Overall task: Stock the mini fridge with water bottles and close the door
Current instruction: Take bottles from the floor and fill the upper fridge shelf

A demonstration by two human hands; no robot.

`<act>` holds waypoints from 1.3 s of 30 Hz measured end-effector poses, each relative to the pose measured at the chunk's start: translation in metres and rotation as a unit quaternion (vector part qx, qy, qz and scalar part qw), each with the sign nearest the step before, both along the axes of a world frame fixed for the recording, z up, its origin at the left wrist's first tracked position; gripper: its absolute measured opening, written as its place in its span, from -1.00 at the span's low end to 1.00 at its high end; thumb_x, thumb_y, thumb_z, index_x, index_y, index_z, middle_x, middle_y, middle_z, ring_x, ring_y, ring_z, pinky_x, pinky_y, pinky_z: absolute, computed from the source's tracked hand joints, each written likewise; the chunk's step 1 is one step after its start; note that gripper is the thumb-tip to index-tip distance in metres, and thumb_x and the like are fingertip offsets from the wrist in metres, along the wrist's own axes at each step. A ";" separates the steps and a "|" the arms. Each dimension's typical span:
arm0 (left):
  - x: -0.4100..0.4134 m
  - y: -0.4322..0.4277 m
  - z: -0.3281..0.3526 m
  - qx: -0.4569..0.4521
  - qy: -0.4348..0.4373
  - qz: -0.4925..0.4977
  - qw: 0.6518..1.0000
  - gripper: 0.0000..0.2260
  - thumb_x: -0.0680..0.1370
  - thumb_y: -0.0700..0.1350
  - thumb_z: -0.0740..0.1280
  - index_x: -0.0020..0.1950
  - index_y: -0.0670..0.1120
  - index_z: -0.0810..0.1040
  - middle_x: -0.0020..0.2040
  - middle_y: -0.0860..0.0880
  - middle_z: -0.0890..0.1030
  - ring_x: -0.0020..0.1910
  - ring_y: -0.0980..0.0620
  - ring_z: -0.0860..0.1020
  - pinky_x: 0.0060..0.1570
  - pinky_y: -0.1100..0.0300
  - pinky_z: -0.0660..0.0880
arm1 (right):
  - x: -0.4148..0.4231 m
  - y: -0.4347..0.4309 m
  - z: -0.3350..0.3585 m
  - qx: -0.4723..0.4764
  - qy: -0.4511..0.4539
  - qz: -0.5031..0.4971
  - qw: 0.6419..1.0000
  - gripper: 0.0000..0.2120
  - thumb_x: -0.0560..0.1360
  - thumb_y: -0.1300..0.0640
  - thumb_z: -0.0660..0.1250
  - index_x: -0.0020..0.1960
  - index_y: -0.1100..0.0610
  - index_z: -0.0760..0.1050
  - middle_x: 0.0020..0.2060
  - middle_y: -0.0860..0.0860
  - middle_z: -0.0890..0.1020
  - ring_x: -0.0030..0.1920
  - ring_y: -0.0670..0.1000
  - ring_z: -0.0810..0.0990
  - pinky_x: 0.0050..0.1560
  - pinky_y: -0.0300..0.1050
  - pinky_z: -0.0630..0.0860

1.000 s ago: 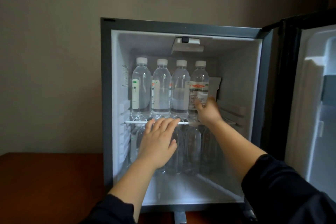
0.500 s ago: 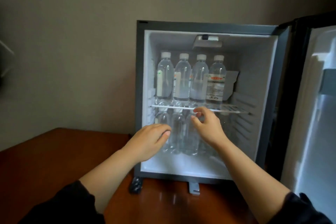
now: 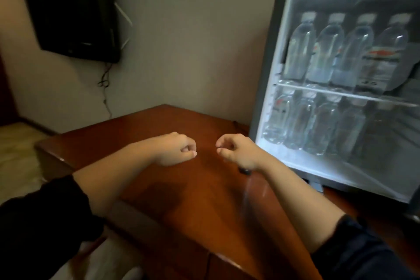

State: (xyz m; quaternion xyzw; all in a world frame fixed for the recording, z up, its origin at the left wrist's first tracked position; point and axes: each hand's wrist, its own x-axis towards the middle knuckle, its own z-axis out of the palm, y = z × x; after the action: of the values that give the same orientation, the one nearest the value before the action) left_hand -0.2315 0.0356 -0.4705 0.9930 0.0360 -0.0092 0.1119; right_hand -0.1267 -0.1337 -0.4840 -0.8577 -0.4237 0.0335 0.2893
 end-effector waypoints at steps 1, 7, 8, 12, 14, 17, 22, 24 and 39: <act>-0.010 0.011 -0.007 -0.004 0.009 0.019 1.000 -0.75 0.61 0.04 0.12 0.16 0.00 0.50 0.04 0.03 0.56 0.05 0.04 0.51 0.07 0.14 0.45 | -0.009 0.013 -0.004 -0.009 0.017 0.024 1.000 -0.95 0.53 0.13 0.27 -0.01 0.07 0.47 -0.18 0.02 0.57 -0.16 0.03 0.57 -0.01 -0.07 0.50; -0.086 0.070 -0.040 0.003 -0.022 0.082 0.996 -0.72 0.63 0.04 0.05 0.12 -0.01 0.51 -0.08 0.08 0.51 -0.01 0.05 0.51 0.03 0.13 0.42 | -0.073 0.086 -0.034 -0.032 0.109 0.144 0.983 -0.84 0.59 0.10 0.21 0.15 0.05 0.46 -0.13 -0.02 0.56 -0.12 -0.06 0.62 -0.21 -0.27 0.51; -0.101 0.077 -0.044 0.008 -0.015 0.090 0.996 -0.71 0.63 0.03 0.05 0.14 -0.02 0.51 -0.05 0.06 0.53 0.01 0.04 0.51 0.05 0.12 0.42 | -0.084 0.098 -0.040 -0.037 0.114 0.162 0.979 -0.82 0.59 0.09 0.20 0.17 0.04 0.46 -0.12 -0.04 0.57 -0.11 -0.06 0.62 -0.21 -0.26 0.55; -0.156 0.108 -0.065 0.011 0.042 0.148 0.988 -0.75 0.62 0.01 0.12 0.13 -0.04 0.52 0.07 0.00 0.58 0.09 0.01 0.52 0.09 0.10 0.45 | -0.130 0.147 -0.061 -0.071 0.134 0.219 0.964 -0.78 0.59 0.10 0.21 0.21 0.09 0.46 -0.04 0.02 0.61 -0.04 0.04 0.64 -0.12 -0.10 0.63; -0.184 0.122 -0.078 -0.001 0.055 0.185 0.981 -0.75 0.61 0.01 0.14 0.16 -0.05 0.52 0.11 -0.02 0.58 0.12 -0.02 0.52 0.06 0.14 0.42 | -0.153 0.172 -0.073 -0.084 0.147 0.243 0.955 -0.79 0.59 0.12 0.21 0.19 0.12 0.47 -0.04 0.04 0.60 -0.02 0.06 0.64 -0.10 -0.05 0.62; -0.223 0.140 -0.102 -0.024 0.061 0.245 0.967 -0.74 0.61 -0.02 0.16 0.21 -0.08 0.50 0.13 -0.06 0.57 0.12 -0.05 0.52 -0.05 0.25 0.34 | -0.185 0.205 -0.096 -0.097 0.167 0.267 0.944 -0.81 0.58 0.11 0.22 0.15 0.12 0.48 -0.07 0.02 0.57 -0.11 0.01 0.63 -0.15 -0.08 0.59; -0.285 0.171 -0.158 -0.121 0.091 0.323 0.934 -0.75 0.60 -0.05 0.18 0.18 -0.13 0.51 0.07 -0.09 0.58 0.07 -0.06 0.52 0.01 0.24 0.38 | -0.232 0.251 -0.154 -0.131 0.217 0.297 0.921 -0.84 0.57 0.16 0.20 0.10 0.16 0.49 -0.05 0.04 0.55 -0.25 -0.09 0.57 -0.30 -0.22 0.48; -0.310 0.182 -0.183 -0.155 0.101 0.352 0.917 -0.75 0.59 -0.03 0.19 0.17 -0.12 0.52 0.10 -0.11 0.58 0.08 -0.08 0.53 0.11 0.17 0.42 | -0.248 0.263 -0.178 -0.144 0.238 0.305 0.911 -0.87 0.57 0.15 0.21 0.08 0.12 0.48 0.00 0.07 0.57 -0.22 -0.07 0.59 -0.30 -0.25 0.48; -0.425 0.181 -0.385 -0.352 0.091 0.583 0.726 -0.73 0.59 -0.07 0.20 0.20 -0.19 0.50 0.21 -0.17 0.53 0.18 -0.10 0.48 0.08 0.18 0.33 | -0.327 0.309 -0.356 -0.334 0.312 0.339 0.822 -0.96 0.55 0.21 0.22 -0.04 0.14 0.45 -0.30 -0.01 0.50 -0.25 -0.02 0.51 -0.25 -0.18 0.44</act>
State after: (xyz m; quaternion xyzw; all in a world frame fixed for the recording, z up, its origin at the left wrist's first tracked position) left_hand -0.6565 0.2170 -0.8559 0.6600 0.6122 -0.0442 0.4331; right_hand -0.4535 0.1756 -0.8400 -0.6475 -0.5381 0.5348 0.0719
